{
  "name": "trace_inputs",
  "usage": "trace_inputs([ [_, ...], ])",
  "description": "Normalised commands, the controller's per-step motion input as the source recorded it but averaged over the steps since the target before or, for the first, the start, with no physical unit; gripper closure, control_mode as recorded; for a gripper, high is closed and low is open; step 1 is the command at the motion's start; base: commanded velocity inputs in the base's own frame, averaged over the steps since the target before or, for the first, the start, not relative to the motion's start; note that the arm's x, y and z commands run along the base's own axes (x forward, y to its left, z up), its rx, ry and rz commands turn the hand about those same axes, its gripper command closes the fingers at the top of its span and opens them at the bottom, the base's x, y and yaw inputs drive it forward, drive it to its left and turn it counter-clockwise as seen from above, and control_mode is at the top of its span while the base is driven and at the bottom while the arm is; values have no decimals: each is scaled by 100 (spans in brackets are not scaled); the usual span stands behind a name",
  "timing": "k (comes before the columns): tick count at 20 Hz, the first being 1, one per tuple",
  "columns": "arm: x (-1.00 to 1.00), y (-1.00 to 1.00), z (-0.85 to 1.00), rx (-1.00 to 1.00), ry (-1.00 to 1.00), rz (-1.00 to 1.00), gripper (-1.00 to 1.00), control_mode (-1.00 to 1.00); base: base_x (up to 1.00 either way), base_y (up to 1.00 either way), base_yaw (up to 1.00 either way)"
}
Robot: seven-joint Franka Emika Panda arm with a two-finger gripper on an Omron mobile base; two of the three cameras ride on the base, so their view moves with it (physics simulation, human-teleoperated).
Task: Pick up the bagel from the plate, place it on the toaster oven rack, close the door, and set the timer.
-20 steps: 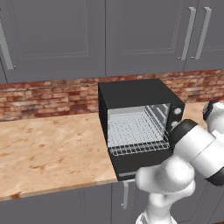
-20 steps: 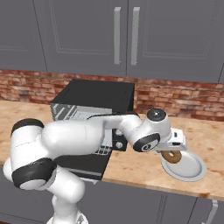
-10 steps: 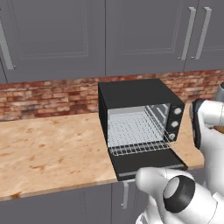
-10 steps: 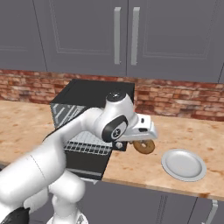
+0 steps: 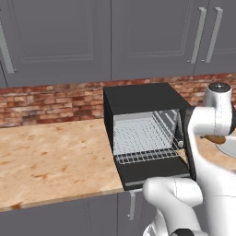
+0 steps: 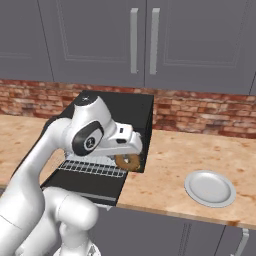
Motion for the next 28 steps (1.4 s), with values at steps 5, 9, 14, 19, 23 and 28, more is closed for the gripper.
trace_inputs([
  [5,-1,95,8,10,0,4,100,-100,0,0,0],
  [9,16,85,0,11,0,6,100,-100,0,0,0],
  [14,37,53,-4,7,0,5,100,-100,0,0,0],
  [19,23,34,-33,1,-3,4,100,-100,0,0,0],
  [23,23,24,-32,1,-5,3,100,-100,0,0,0],
  [28,24,11,-27,1,-5,3,100,-100,0,0,0],
])
